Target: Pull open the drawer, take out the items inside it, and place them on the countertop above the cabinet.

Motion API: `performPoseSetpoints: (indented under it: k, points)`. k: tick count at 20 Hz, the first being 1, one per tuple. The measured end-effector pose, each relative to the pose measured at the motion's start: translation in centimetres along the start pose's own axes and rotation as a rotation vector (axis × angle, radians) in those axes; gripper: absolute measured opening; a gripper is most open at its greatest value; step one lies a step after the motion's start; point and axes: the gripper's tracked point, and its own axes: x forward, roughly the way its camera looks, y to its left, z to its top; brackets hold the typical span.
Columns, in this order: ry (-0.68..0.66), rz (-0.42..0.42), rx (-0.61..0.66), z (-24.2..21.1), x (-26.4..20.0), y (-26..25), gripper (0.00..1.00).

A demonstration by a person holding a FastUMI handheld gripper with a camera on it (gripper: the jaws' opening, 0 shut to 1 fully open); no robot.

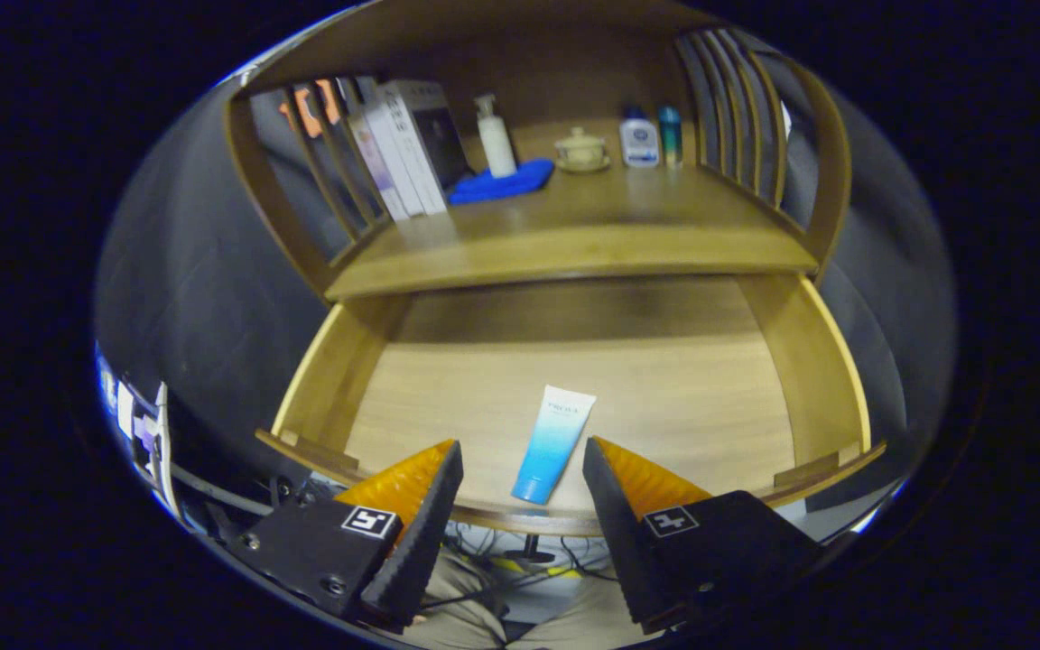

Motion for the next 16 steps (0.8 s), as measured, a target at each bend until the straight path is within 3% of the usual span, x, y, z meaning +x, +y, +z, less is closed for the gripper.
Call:
performPoseSetpoints:
  k: [9,14,16]
  points:
    - [0.338,-0.115,0.048,-0.7,7.2,-0.3,0.85]
    - [0.414,-0.188,0.066,-1.9,8.7,-1.0,0.81]
    - [0.416,-0.208,0.093,-2.0,9.2,-1.5,0.74]
